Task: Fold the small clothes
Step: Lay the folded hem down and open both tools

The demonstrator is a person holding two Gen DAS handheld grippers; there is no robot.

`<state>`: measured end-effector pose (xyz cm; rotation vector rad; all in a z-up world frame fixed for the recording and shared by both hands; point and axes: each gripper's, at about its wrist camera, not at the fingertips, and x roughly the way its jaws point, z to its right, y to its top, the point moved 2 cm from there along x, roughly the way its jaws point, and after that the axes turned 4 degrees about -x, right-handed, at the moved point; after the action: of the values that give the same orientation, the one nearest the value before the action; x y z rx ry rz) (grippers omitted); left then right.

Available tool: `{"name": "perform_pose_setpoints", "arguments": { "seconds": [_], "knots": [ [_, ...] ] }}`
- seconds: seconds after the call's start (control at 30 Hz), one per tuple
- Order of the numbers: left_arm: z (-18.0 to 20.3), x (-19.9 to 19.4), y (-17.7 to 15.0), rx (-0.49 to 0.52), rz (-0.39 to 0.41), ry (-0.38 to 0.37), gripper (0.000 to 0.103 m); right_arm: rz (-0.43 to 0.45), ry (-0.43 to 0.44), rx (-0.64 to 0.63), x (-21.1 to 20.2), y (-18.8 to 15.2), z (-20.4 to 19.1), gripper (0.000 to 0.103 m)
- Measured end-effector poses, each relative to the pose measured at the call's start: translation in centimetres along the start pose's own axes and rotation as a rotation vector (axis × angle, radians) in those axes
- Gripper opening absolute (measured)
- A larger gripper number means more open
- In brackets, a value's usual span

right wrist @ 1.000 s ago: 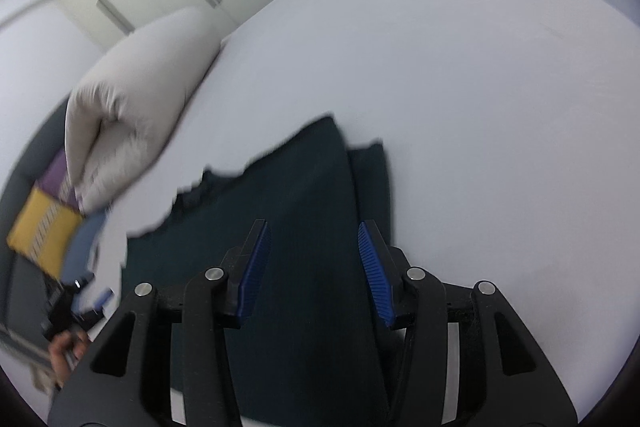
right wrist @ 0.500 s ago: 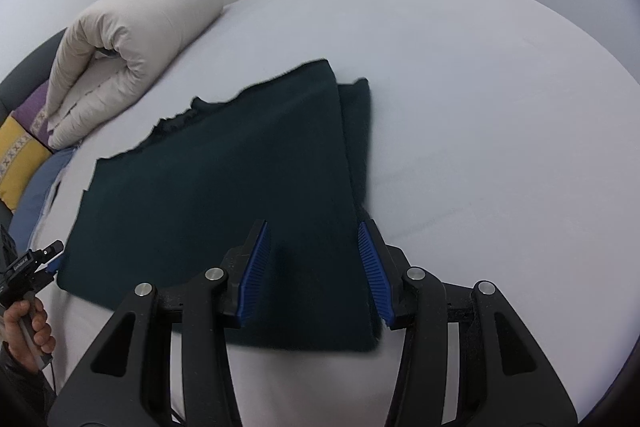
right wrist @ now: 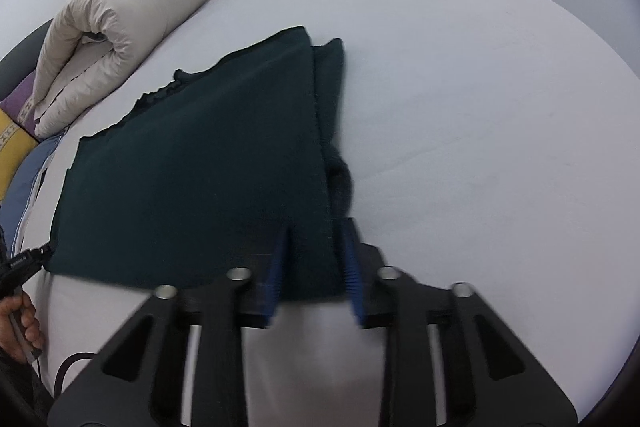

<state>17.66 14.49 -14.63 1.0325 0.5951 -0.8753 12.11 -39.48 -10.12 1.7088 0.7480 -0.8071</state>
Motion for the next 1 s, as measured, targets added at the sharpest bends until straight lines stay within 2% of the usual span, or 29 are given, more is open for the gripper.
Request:
{"name": "perform_pose_setpoints", "arguments": {
  "seconds": [0.07,0.2,0.47,0.53,0.6,0.73,0.83,0.9,0.93,1.0],
  "knots": [
    [0.2,-0.1,0.0,0.021,-0.005,0.015,0.013,-0.006,-0.005,0.008,-0.3,0.1,0.2,0.010],
    [0.1,-0.2,-0.1,0.018,-0.009,0.014,0.011,-0.007,-0.010,0.018,-0.9,0.2,0.0,0.009],
    [-0.3,-0.4,-0.6,0.001,-0.006,-0.004,0.010,-0.031,0.045,0.093,-0.4,-0.4,1.7,0.008],
    [-0.3,-0.5,-0.7,0.002,-0.005,-0.002,0.010,-0.007,0.024,0.036,-1.4,-0.2,0.8,0.008],
    [-0.4,-0.3,-0.7,-0.001,-0.005,-0.004,0.010,-0.046,0.016,0.009,-0.3,-0.3,0.9,0.009],
    [-0.4,-0.3,-0.7,-0.011,0.003,-0.009,0.010,-0.045,0.096,0.052,0.3,-0.2,2.2,0.010],
    [-0.5,-0.4,-0.6,-0.016,0.004,-0.013,0.016,-0.054,0.082,0.041,-0.6,0.0,1.9,0.022],
    [-0.6,-1.3,-0.3,-0.044,0.010,-0.008,0.023,-0.019,0.035,0.059,-2.1,0.3,1.9,0.029],
    [-0.6,-1.9,-0.3,-0.045,0.024,0.006,0.030,0.003,0.016,0.063,-2.8,0.5,1.9,0.031],
    [0.0,-3.9,0.2,-0.030,0.093,0.063,0.033,0.047,0.006,0.079,-4.5,1.0,1.6,0.032]
  ]
}}
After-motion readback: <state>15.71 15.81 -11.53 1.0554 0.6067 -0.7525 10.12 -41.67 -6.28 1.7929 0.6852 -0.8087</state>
